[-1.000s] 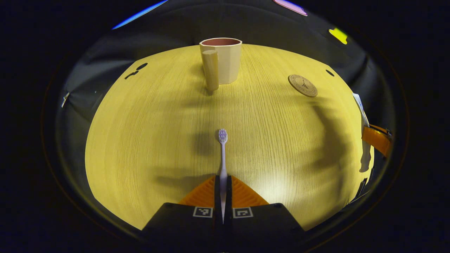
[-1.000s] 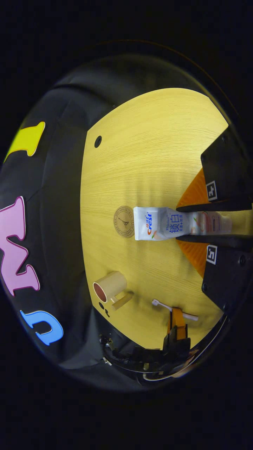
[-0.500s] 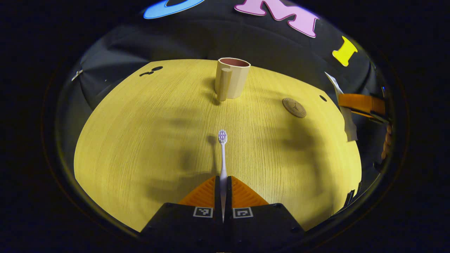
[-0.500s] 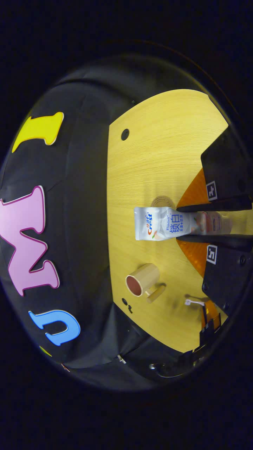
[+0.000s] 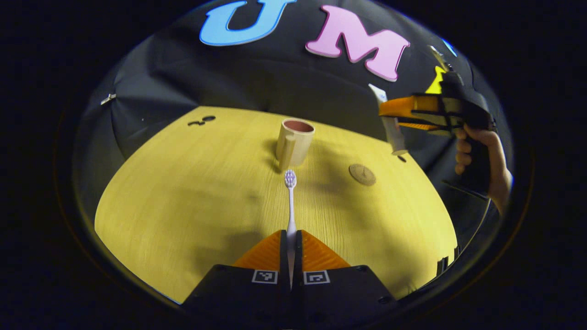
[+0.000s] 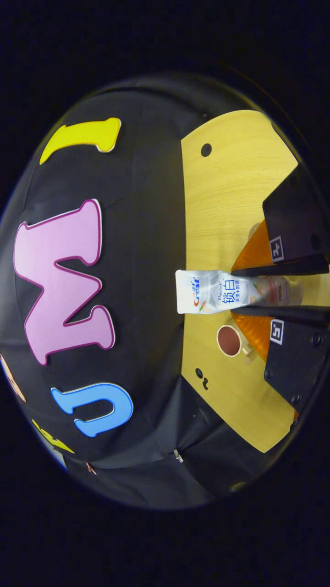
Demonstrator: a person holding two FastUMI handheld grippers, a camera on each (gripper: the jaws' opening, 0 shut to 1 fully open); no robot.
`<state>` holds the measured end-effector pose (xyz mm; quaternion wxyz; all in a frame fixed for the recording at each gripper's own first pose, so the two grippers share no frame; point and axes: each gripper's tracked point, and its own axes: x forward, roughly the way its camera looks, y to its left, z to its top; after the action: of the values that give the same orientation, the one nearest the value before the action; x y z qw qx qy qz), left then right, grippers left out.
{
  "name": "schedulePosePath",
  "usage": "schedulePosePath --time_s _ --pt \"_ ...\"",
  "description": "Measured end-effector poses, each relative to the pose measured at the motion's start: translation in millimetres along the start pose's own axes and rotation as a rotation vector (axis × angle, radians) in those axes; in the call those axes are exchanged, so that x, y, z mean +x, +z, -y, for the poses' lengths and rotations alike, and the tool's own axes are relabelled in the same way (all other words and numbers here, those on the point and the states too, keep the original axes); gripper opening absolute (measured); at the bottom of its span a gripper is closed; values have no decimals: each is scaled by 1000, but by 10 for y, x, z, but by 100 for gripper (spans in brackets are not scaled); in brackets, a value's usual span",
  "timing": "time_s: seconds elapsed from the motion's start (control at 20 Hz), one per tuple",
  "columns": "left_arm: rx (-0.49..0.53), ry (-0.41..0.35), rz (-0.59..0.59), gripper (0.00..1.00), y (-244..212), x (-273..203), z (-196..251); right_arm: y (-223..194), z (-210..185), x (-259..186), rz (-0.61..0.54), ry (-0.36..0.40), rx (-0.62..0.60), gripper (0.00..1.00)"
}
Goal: Put the toothbrush and toothpaste on the desktop into the cup, then pick up the cup and place it on the coaster on the desktop.
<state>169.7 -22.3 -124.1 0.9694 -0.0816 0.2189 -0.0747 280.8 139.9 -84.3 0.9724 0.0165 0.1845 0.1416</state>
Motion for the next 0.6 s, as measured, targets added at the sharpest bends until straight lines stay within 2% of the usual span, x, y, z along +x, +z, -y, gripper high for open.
schedulePosePath --time_s 0.1,0.15,0.2,0.35,0.6 --pt "-14 -6 43 6 49 -72 -38 148 -156 139 55 24 9 29" --pt "-27 -11 58 6 62 -96 -41 209 -206 197 83 30 9 25" --pt "-41 -8 74 6 73 -98 -54 284 -260 231 120 31 7 29" --pt "-71 26 116 6 25 -169 -205 473 -426 399 226 49 8 30" --pt "-197 29 126 6 -90 -94 -342 380 -659 820 258 83 20 30"
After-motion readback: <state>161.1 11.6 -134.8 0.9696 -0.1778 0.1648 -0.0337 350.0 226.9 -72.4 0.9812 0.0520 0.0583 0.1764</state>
